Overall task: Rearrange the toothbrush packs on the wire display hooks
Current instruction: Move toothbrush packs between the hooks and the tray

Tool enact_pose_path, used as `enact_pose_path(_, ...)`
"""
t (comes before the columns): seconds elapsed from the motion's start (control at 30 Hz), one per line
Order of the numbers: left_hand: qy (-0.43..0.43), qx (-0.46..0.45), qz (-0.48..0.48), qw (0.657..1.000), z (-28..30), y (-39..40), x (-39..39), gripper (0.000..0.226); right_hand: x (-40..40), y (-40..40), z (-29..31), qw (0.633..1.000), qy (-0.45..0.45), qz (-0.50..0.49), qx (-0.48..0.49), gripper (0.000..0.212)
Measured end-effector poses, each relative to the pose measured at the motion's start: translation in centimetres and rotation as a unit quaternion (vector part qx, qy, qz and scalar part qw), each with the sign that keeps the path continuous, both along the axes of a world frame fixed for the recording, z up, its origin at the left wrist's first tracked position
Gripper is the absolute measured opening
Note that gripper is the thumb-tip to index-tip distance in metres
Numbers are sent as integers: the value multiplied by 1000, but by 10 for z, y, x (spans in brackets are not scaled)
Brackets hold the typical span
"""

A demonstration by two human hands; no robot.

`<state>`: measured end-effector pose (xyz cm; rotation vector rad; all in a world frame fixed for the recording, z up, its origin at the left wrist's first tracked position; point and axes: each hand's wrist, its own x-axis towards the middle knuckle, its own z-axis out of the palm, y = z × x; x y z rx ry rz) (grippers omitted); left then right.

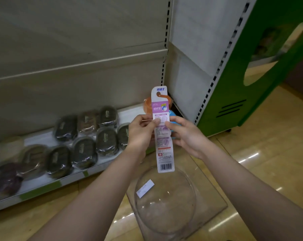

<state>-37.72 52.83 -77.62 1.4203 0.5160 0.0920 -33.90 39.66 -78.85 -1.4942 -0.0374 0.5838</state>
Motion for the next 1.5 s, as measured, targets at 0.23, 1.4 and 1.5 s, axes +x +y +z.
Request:
enact_pose_path(0.23,25,-9,-14,1000,108,-9,-16,8,-20,-16,108,999,27,-2,-21,26)
enact_pose_path(1.4,-91,-65,38,993,464,18,-121,16,-80,34,461,960,-265,94,-18,29)
enact_pose_path(1.5,-96,-47,56,993,484,29,-127,18,-81,39,485,949,-289,121,-12,25)
